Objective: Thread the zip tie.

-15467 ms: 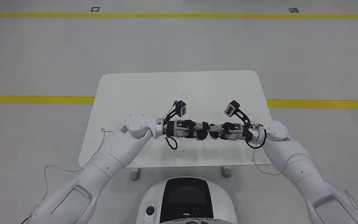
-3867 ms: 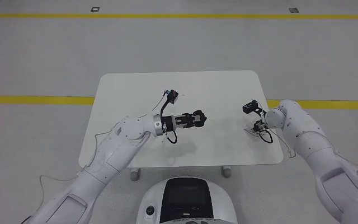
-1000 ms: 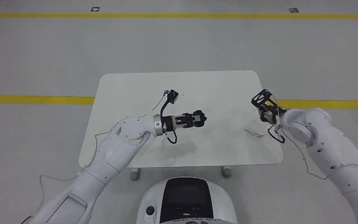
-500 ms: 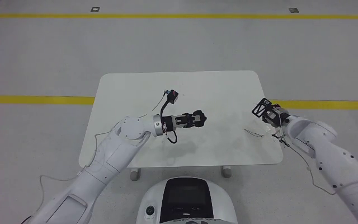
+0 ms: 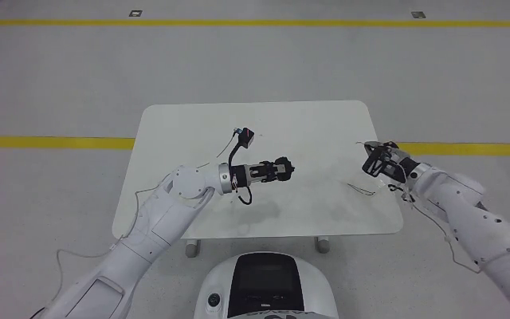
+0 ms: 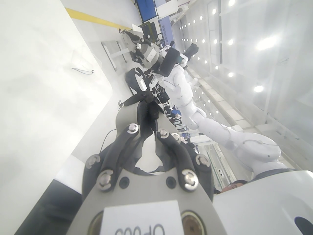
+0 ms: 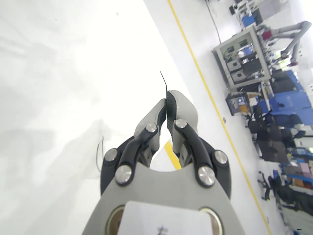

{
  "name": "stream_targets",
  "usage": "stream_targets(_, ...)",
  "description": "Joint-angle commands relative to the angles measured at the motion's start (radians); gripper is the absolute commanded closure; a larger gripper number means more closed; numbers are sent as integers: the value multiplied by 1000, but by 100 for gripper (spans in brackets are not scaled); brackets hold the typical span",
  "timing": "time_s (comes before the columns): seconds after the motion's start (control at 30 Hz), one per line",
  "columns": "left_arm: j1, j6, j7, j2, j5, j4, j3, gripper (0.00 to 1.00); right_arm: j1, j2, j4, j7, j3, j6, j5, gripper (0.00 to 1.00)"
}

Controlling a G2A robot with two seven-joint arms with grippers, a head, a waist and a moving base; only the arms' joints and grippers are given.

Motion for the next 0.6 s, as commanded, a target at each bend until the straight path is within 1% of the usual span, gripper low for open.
stream_targets(0.0, 0, 0, 0, 0, 0, 0, 0, 100, 33, 21, 9, -81, -31, 0, 5, 100)
stream_targets(0.03, 0, 0, 0, 0, 0, 0, 0, 100, 47, 33, 6, -121, -57, 4, 5, 100)
stream_targets(0.07, 0, 0, 0, 0, 0, 0, 0, 100, 60, 45, 19, -150, -85, 19, 5, 100)
stream_targets(0.1, 0, 0, 0, 0, 0, 0, 0, 100, 81, 59, 34, -174, -127, 49, 5, 100)
stream_targets(0.2, 0, 0, 0, 0, 0, 0, 0, 100, 141, 86, 57, -252, -235, 125, 5, 100)
stream_targets(0.23, 0, 0, 0, 0, 0, 0, 0, 100, 171, 96, 74, -287, -283, 157, 5, 100)
stream_targets(0.3, 0, 0, 0, 0, 0, 0, 0, 100, 221, 108, 95, -309, -356, 209, 5, 100)
stream_targets(0.33, 0, 0, 0, 0, 0, 0, 0, 100, 255, 114, 104, -324, -405, 239, 5, 100)
stream_targets(0.43, 0, 0, 0, 0, 0, 0, 0, 100, 332, 124, 123, -351, -511, 303, 5, 100)
stream_targets(0.57, 0, 0, 0, 0, 0, 0, 0, 100, 332, 124, 123, -351, -511, 303, 5, 100)
